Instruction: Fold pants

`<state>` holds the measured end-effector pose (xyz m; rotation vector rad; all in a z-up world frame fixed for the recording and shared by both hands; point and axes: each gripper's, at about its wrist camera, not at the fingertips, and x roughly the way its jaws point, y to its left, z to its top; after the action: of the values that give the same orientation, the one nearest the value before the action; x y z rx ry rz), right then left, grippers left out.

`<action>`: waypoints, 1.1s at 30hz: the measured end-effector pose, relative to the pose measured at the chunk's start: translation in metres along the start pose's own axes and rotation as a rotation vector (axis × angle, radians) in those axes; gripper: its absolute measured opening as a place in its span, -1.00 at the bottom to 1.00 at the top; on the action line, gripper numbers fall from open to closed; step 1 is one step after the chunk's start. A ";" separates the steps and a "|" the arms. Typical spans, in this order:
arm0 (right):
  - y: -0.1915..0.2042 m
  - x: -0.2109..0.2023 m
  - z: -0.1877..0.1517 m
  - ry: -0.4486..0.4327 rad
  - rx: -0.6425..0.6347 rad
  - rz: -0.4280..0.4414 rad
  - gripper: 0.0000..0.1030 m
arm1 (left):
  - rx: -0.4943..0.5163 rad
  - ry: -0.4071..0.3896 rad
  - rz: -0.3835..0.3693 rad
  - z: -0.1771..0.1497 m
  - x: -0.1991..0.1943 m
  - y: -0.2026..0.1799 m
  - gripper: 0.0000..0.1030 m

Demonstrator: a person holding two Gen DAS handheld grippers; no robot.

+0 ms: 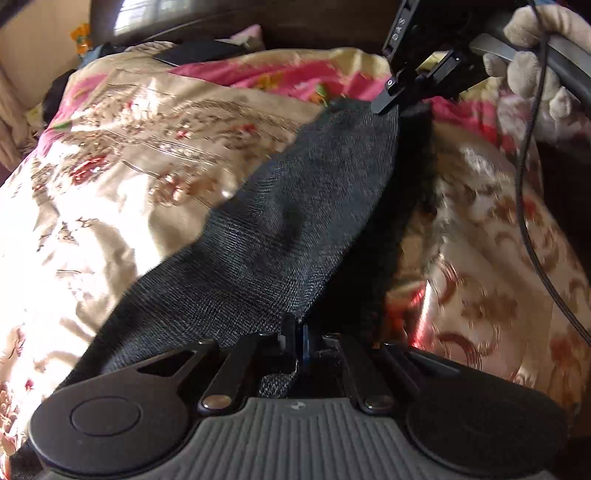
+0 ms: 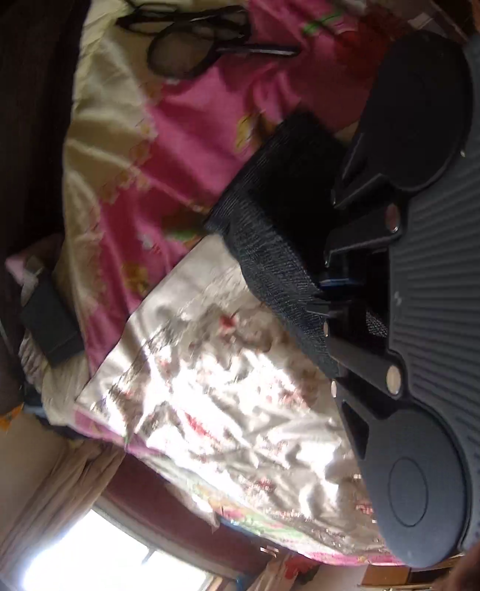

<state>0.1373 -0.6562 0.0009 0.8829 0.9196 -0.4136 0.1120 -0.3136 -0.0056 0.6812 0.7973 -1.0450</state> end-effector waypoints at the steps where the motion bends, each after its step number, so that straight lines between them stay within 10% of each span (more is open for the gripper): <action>1: -0.014 0.010 -0.004 0.025 0.046 0.014 -0.79 | 0.022 0.009 -0.001 -0.002 0.003 -0.007 -0.61; 17: -0.010 -0.028 -0.002 -0.246 0.003 0.072 -0.90 | 0.020 -0.003 -0.050 0.005 0.002 -0.008 -0.61; 33: -0.032 0.002 0.003 -0.167 0.046 -0.108 -0.93 | -0.041 0.009 -0.186 0.001 -0.007 -0.004 -0.65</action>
<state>0.1189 -0.6777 -0.0154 0.8295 0.8081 -0.5949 0.1064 -0.3122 -0.0001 0.5854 0.9002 -1.1914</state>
